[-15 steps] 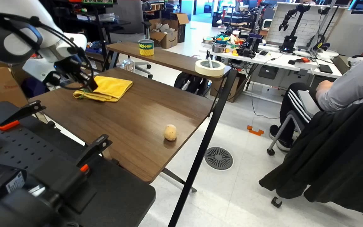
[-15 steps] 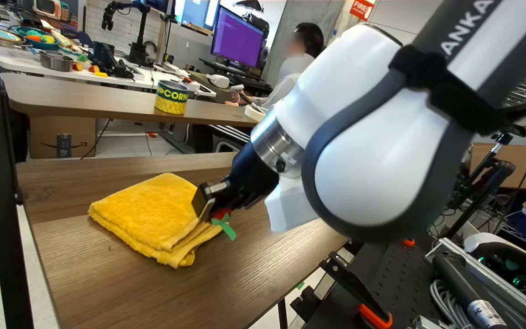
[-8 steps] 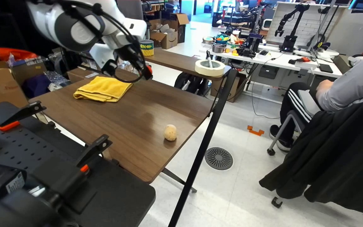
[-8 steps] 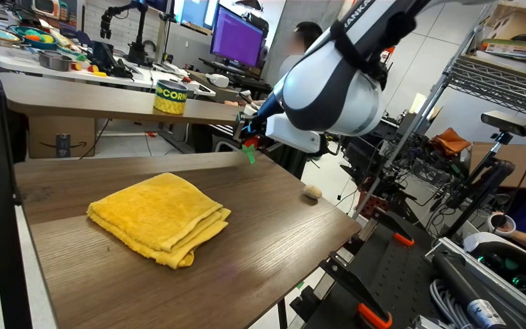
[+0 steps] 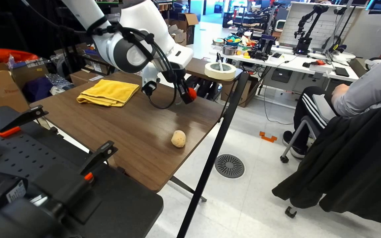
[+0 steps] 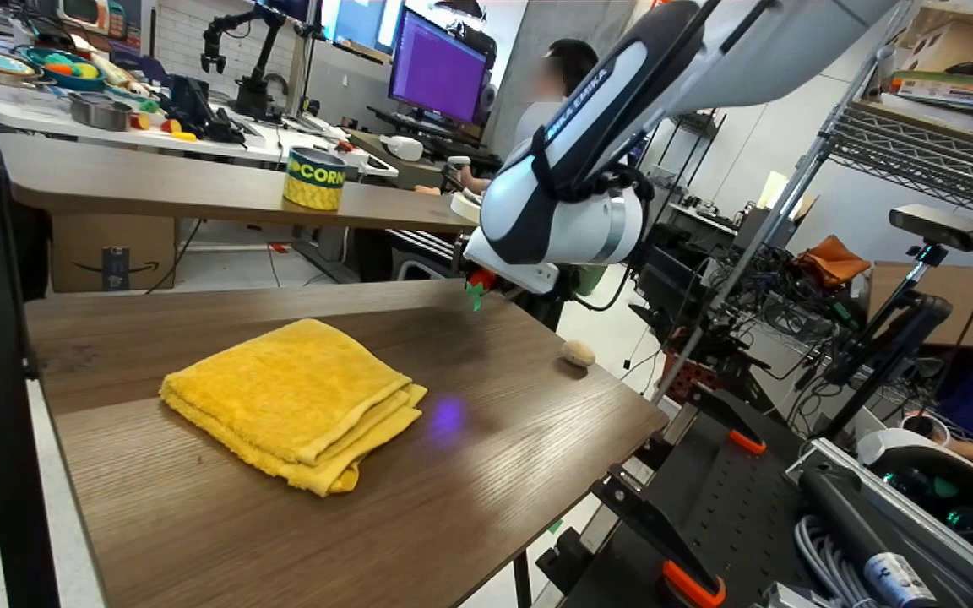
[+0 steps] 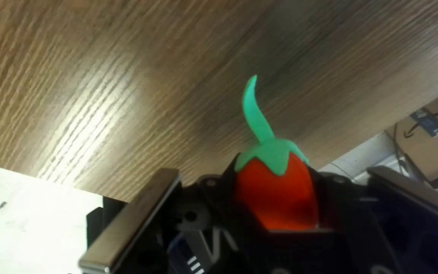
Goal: Wipe the table with the cloth move the stone and the red object on opposite sides of the table
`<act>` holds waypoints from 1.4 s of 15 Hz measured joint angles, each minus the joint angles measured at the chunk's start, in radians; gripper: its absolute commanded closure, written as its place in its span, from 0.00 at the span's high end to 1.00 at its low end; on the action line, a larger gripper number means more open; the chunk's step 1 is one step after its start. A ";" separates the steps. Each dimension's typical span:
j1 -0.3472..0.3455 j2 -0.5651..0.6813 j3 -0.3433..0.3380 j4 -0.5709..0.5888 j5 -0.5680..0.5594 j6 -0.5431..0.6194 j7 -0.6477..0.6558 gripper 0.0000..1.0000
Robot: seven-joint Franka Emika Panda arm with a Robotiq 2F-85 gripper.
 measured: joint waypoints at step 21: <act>0.183 -0.115 -0.110 -0.215 -0.302 -0.154 0.292 1.00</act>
